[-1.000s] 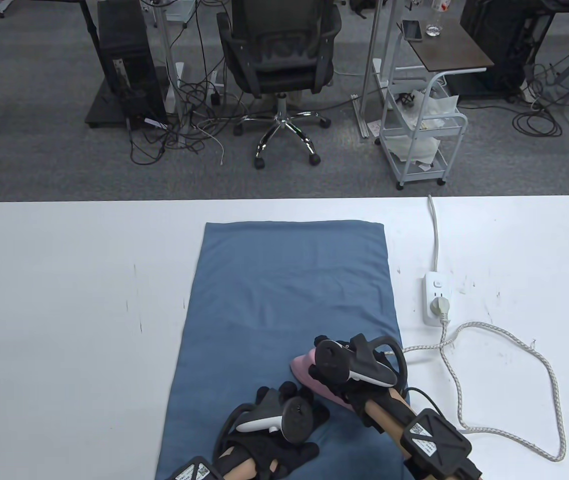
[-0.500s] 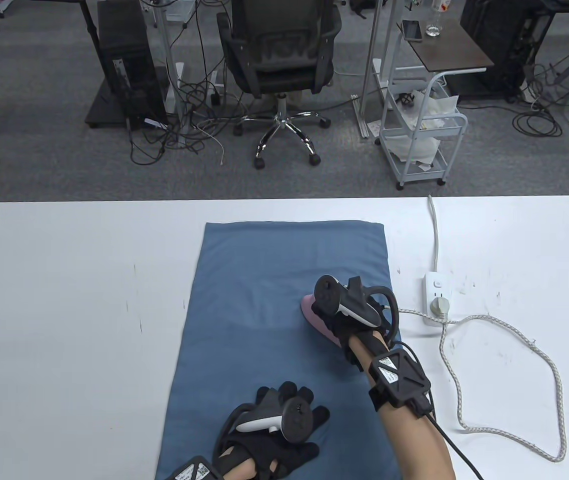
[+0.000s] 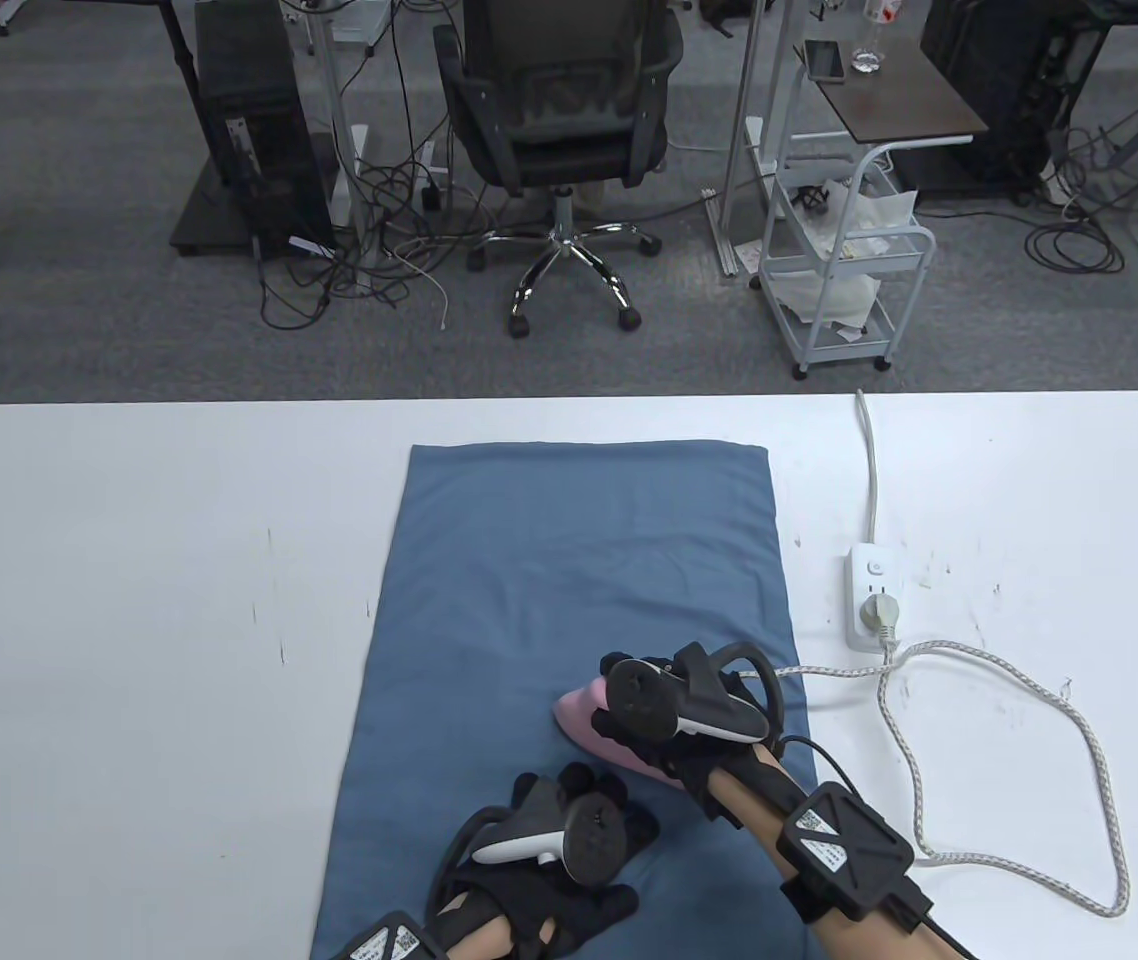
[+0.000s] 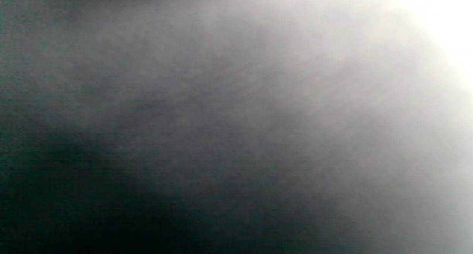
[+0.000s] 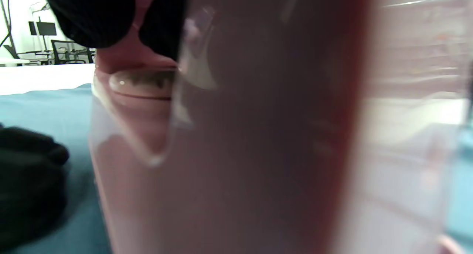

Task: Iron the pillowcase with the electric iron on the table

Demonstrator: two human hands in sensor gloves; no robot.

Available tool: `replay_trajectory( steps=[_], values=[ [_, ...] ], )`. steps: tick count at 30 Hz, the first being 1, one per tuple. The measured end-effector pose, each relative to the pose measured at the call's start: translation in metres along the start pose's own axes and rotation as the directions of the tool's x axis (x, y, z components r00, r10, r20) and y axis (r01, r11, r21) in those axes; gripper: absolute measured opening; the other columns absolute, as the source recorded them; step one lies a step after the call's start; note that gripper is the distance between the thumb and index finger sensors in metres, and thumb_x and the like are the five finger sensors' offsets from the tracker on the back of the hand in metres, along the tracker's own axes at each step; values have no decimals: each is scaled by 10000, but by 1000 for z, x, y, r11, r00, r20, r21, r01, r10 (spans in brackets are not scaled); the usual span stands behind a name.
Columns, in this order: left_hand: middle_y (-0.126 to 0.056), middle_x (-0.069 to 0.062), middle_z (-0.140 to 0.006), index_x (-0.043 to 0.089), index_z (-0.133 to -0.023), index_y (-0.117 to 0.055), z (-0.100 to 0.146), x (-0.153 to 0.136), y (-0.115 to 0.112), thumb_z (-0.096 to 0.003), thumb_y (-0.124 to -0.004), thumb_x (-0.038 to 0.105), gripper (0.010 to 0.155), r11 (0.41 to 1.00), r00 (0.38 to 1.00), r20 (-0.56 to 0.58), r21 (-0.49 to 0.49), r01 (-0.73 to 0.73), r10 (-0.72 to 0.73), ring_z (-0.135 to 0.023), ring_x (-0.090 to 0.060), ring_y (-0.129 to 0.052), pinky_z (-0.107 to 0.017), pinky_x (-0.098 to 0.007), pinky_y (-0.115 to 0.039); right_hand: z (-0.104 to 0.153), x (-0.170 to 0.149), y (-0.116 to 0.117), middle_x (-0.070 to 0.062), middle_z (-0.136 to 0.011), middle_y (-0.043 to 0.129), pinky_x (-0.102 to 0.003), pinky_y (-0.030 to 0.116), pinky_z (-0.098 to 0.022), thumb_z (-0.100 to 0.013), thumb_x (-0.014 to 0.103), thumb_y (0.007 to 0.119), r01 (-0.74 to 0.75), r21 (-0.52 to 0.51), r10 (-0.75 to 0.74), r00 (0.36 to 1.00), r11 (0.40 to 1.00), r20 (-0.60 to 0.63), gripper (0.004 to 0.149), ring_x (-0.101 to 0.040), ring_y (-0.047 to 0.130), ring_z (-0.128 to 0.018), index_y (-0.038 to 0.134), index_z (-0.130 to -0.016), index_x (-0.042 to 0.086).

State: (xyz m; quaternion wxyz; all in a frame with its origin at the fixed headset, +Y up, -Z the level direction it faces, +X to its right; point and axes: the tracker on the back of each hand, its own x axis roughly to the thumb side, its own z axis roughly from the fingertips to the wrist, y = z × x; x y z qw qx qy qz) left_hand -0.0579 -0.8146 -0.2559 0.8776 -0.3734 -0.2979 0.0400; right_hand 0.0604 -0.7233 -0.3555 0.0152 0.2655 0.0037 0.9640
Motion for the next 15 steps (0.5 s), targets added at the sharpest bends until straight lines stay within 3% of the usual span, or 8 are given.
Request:
replay_trajectory(
  steps=[4,10,15],
  values=[
    [325,69,-998,493,-974,115,-1,0,0,-490,-390,633,713,1000,1000,0,0,1,-1,-912,-286,345,-605,-646,156,-22,-2,1,61,-511,939,-363,915,-379,-453,529,741,-54,-44,53,998,998,-25,632,-74,961,-277,693,-949,141],
    [326,70,-997,494,-973,114,-1,0,0,-490,-388,633,711,1000,1000,0,-1,2,-2,-911,-286,347,-604,-647,157,-72,-29,0,57,-519,922,-371,907,-386,-460,528,736,-19,-18,15,982,1000,-188,638,-79,951,-288,668,-962,140],
    [326,72,-996,495,-972,115,0,-1,0,-489,-388,634,711,1000,1000,-1,-1,2,-2,-912,-286,346,-605,-646,157,-87,-42,-1,56,-513,924,-369,909,-380,-459,522,745,33,-14,-35,970,999,-243,630,-78,951,-282,673,-956,141]
  ],
)
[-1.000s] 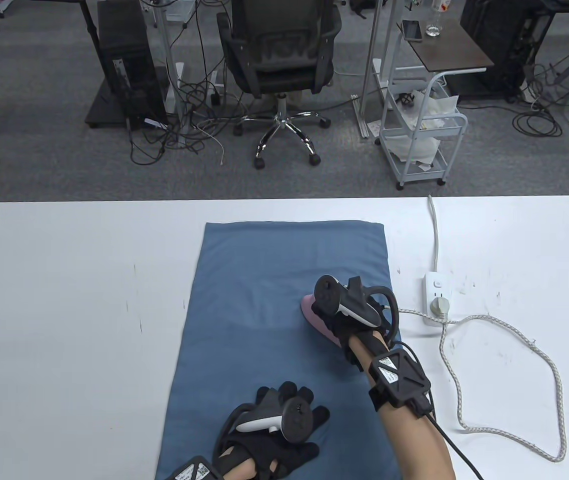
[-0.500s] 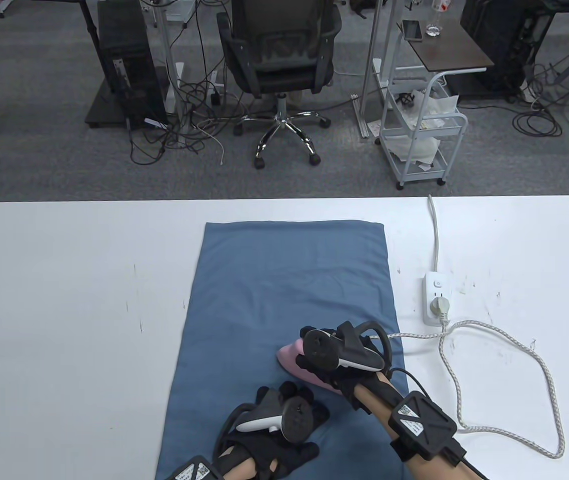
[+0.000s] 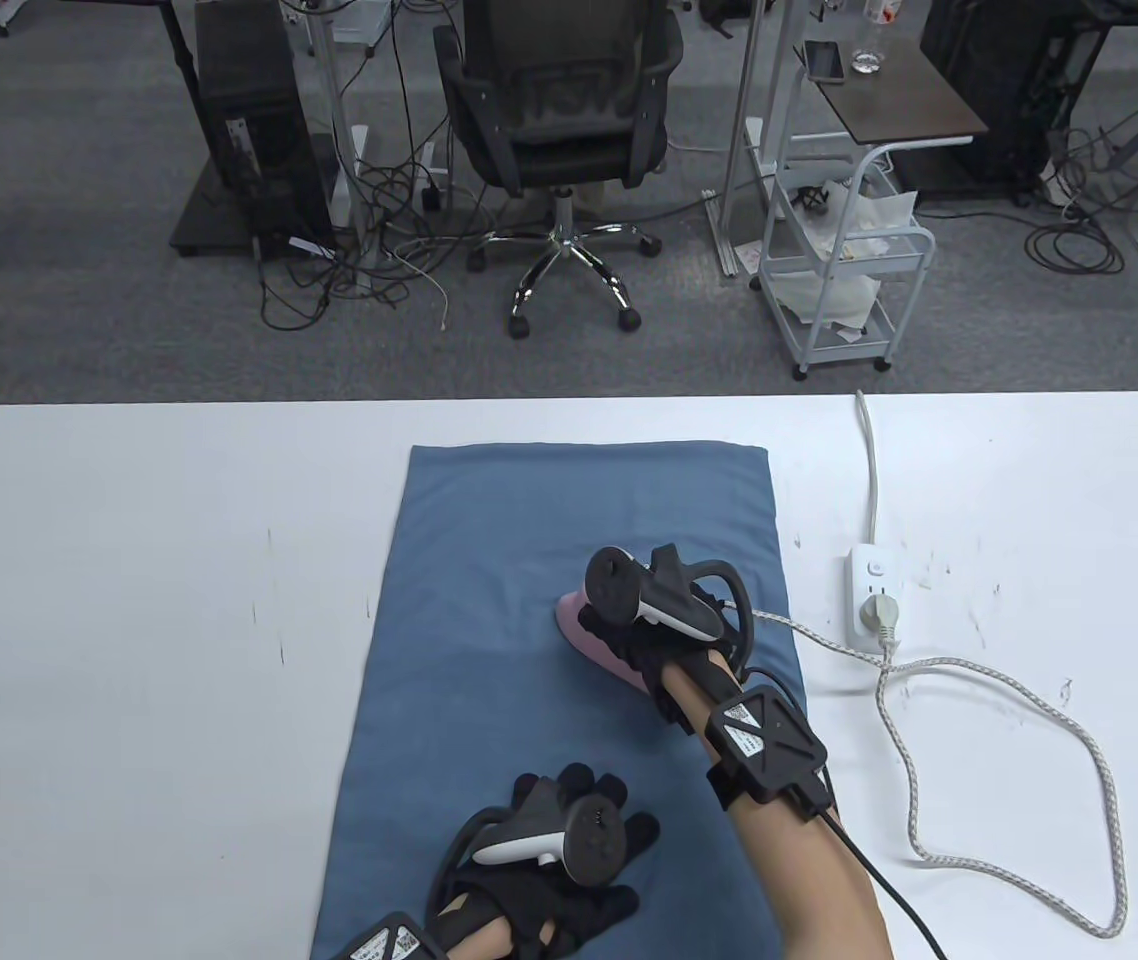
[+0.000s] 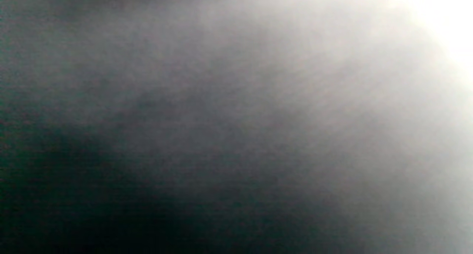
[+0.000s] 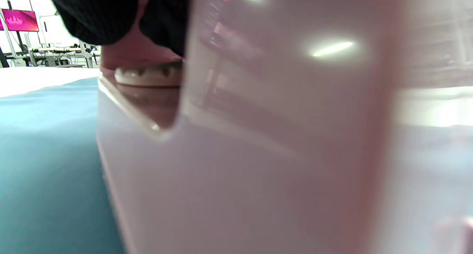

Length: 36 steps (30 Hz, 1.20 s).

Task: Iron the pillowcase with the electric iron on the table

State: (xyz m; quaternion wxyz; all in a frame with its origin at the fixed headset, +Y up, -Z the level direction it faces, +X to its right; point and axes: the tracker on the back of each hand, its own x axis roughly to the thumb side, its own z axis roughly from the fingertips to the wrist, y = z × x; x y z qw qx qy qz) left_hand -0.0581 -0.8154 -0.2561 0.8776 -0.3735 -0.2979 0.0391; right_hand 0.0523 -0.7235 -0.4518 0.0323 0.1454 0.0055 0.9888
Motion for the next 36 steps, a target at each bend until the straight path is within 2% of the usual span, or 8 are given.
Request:
replay_trajectory(
  steps=[3,9,13,19,24,27,32,36],
  values=[
    [325,71,-997,493,-973,115,0,0,0,-490,-388,634,711,1000,1000,0,1,1,-1,-912,-286,346,-606,-646,156,9,2,-5,54,-513,944,-370,917,-372,-449,522,758,25,2,-25,999,1000,44,632,-83,967,-272,686,-947,140],
    [329,70,-996,493,-973,118,0,0,0,-490,-387,634,712,1000,1000,0,1,1,-1,-911,-286,350,-606,-647,158,59,33,-12,59,-515,948,-367,921,-372,-452,526,752,22,-44,-10,969,999,246,633,-78,971,-274,690,-951,141],
    [331,65,-995,490,-974,118,0,0,0,-491,-387,633,714,1000,1000,0,1,1,-1,-909,-286,353,-606,-646,159,69,48,-5,54,-520,949,-373,918,-378,-451,524,753,-6,-11,9,951,1000,310,636,-84,973,-280,689,-954,140],
    [326,69,-997,492,-973,116,1,0,0,-489,-388,633,713,1000,1000,1,0,0,0,-912,-286,347,-606,-646,159,43,53,4,65,-508,941,-365,917,-379,-450,532,740,-68,-41,77,955,997,285,641,-74,963,-278,682,-959,146],
    [328,71,-996,494,-973,117,1,0,0,-489,-388,634,713,1000,1000,2,-1,-1,1,-912,-284,349,-606,-646,161,-8,37,5,60,-515,924,-370,907,-388,-460,531,735,-46,-34,49,994,998,102,641,-78,950,-287,667,-967,144],
    [327,72,-997,494,-972,115,1,0,0,-488,-389,634,712,1000,1000,1,-1,0,0,-913,-284,348,-606,-646,160,-25,31,5,59,-513,920,-368,905,-387,-463,526,739,-21,-28,23,999,999,42,638,-77,946,-286,666,-967,142],
    [326,72,-997,494,-972,116,1,1,0,-488,-388,634,713,1000,1000,1,0,1,-1,-913,-284,347,-607,-646,159,-25,28,0,61,-512,938,-364,913,-379,-452,525,755,31,10,-32,998,999,56,632,-75,958,-278,678,-955,150],
    [326,71,-998,492,-974,114,1,1,0,-489,-389,634,713,1000,1000,0,0,1,-1,-913,-286,347,-607,-647,158,7,42,-8,58,-513,945,-368,919,-372,-451,522,758,85,-32,-77,977,996,200,633,-80,967,-273,685,-952,142]
  ],
)
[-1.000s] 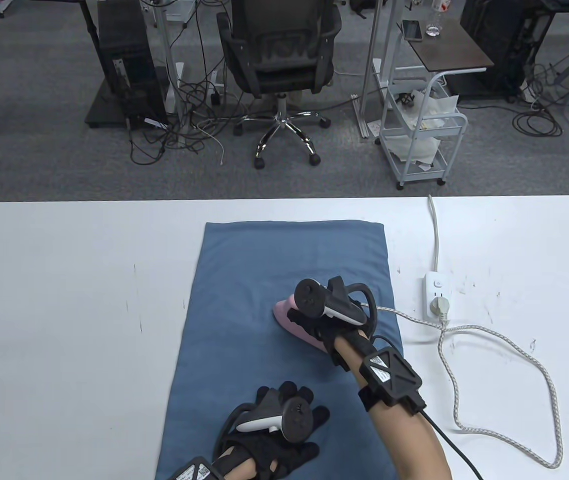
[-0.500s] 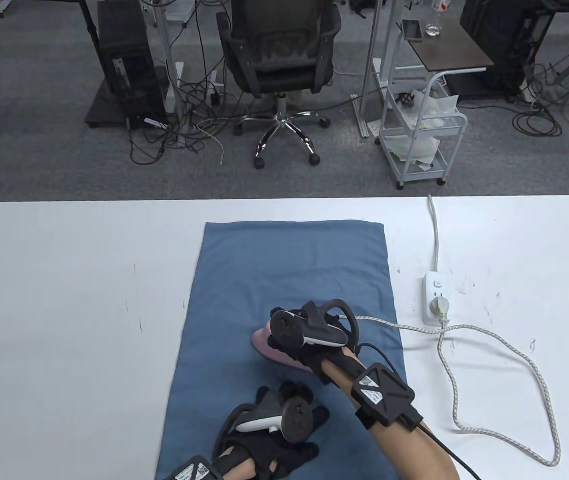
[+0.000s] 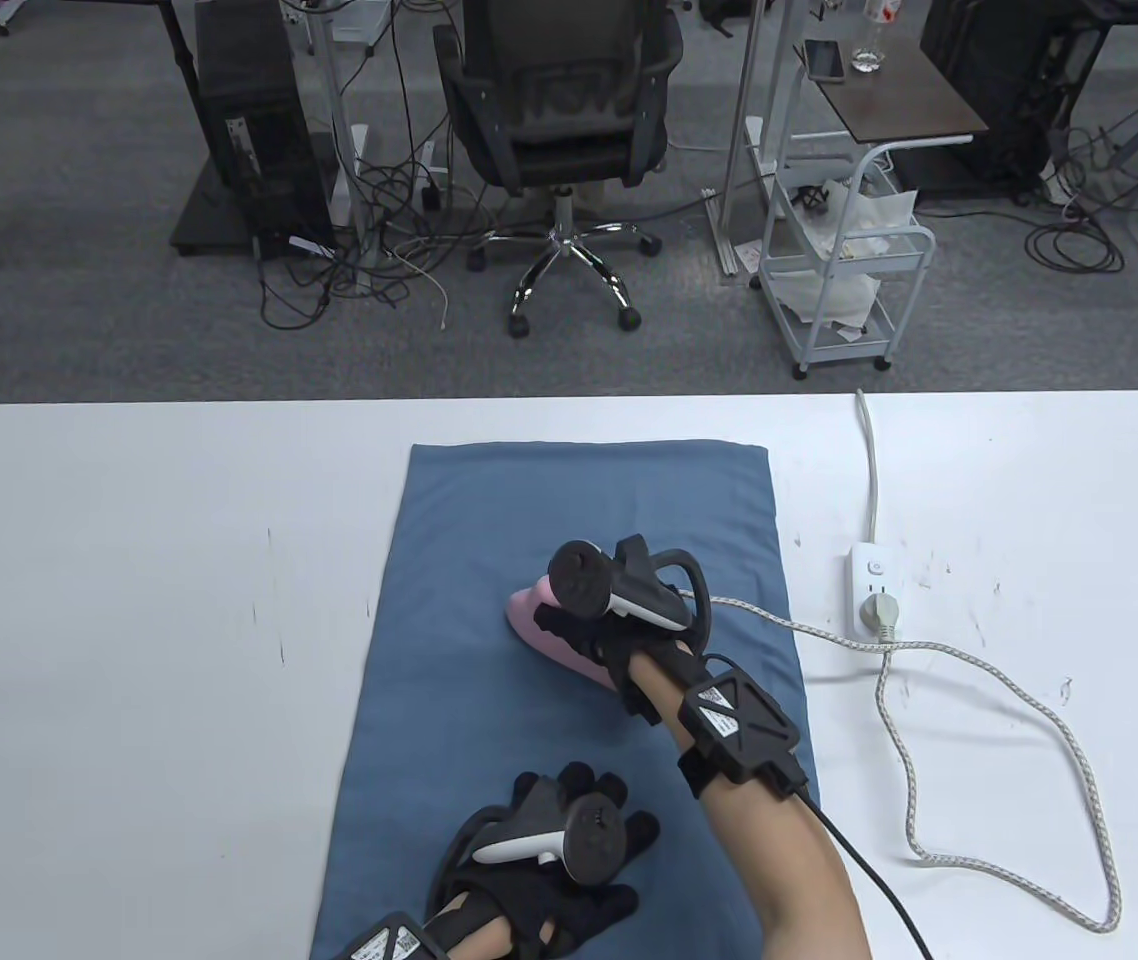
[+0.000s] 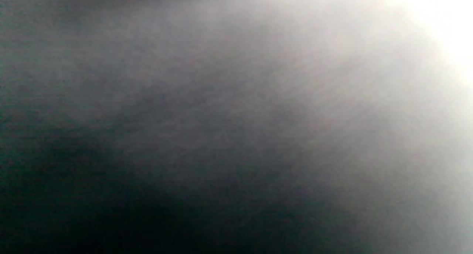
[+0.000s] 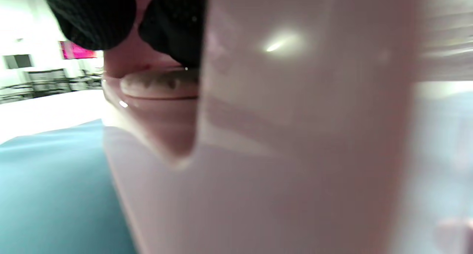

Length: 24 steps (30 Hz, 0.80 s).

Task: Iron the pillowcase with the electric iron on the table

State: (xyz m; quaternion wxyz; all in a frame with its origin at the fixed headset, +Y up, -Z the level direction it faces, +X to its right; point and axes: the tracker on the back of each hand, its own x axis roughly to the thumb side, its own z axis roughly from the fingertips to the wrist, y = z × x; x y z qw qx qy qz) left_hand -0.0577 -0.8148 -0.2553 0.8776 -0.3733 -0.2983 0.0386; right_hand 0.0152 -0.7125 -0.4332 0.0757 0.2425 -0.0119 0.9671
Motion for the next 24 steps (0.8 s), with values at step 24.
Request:
replay_trajectory(
  steps=[24],
  values=[
    [328,69,-997,492,-973,117,1,0,1,-488,-386,634,713,1000,1000,0,0,2,-2,-913,-287,347,-607,-648,159,-56,47,24,58,-506,912,-366,903,-365,-466,530,718,-137,72,139,990,988,-15,646,-73,933,-268,636,-979,145]
  ],
)
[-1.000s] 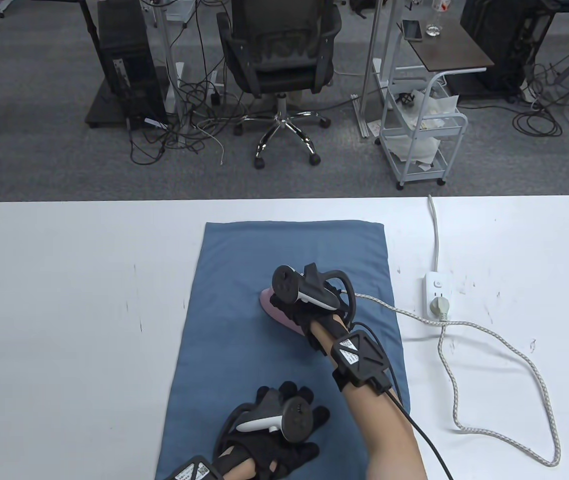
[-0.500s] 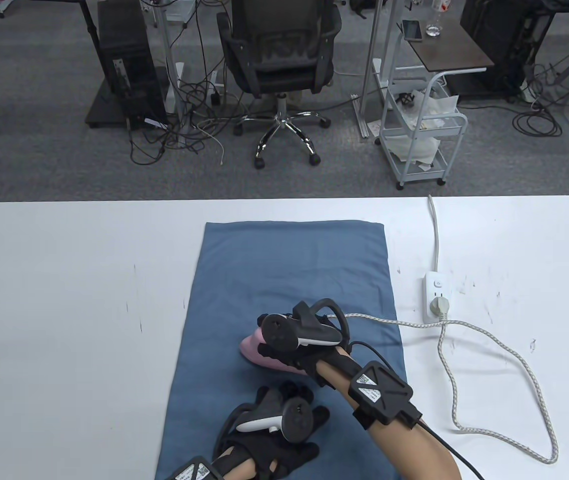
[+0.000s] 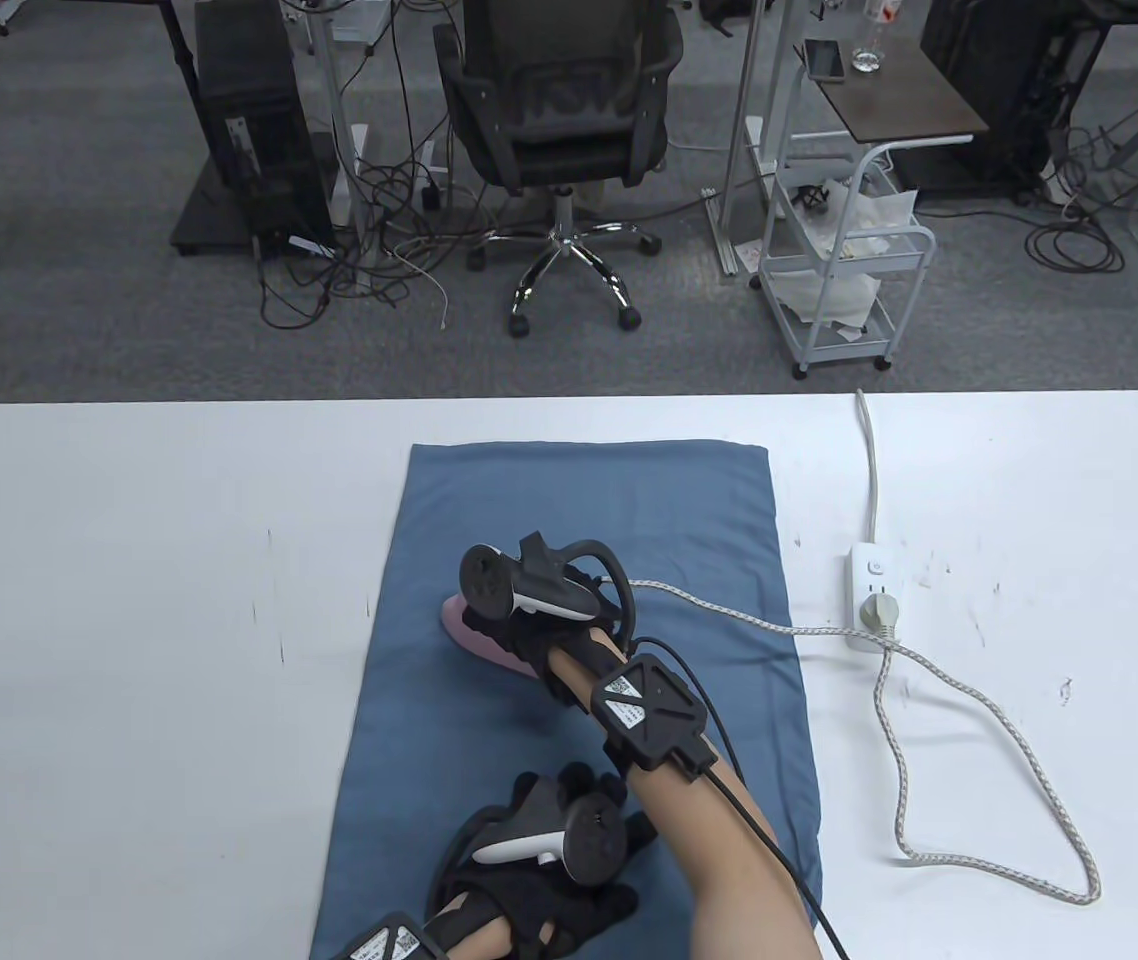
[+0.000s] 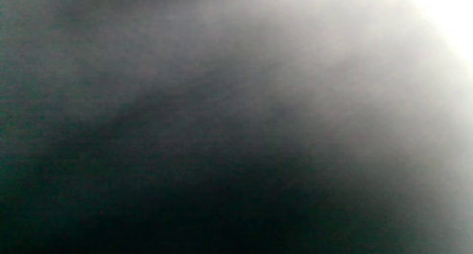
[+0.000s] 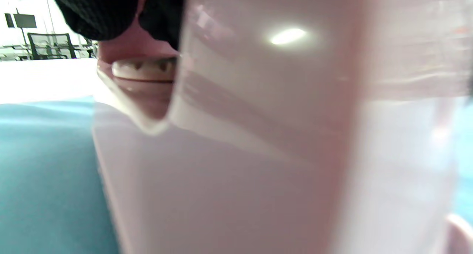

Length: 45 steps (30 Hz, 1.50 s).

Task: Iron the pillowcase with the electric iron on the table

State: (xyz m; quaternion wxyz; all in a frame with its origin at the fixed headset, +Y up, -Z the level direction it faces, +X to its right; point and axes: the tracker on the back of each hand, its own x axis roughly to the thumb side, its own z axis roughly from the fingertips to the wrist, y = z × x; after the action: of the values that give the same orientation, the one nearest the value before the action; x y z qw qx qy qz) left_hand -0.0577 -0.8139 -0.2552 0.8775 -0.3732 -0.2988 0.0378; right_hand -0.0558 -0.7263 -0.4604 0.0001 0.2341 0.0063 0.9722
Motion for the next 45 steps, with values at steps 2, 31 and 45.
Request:
replay_trajectory(
  steps=[2,31,45],
  values=[
    [328,71,-997,493,-972,117,0,0,0,-488,-386,634,712,1000,1000,0,0,-1,1,-913,-286,348,-608,-647,159,8,-7,-1,68,-503,910,-356,910,-353,-469,539,698,-43,11,44,999,999,-22,653,-63,936,-261,622,-982,142],
    [327,68,-997,491,-973,117,0,0,0,-488,-386,634,713,1000,1000,0,0,0,0,-913,-287,348,-607,-648,160,166,-167,-14,49,-504,937,-374,923,-360,-465,525,718,-53,-57,24,906,997,-422,661,-78,965,-263,642,-977,113],
    [329,71,-997,493,-972,118,0,0,0,-487,-386,635,713,1000,1000,0,0,1,-1,-913,-286,349,-608,-648,160,188,-147,1,44,-500,926,-381,912,-360,-467,529,690,-132,-3,123,933,991,-338,681,-80,951,-262,626,-992,100]
  ],
)
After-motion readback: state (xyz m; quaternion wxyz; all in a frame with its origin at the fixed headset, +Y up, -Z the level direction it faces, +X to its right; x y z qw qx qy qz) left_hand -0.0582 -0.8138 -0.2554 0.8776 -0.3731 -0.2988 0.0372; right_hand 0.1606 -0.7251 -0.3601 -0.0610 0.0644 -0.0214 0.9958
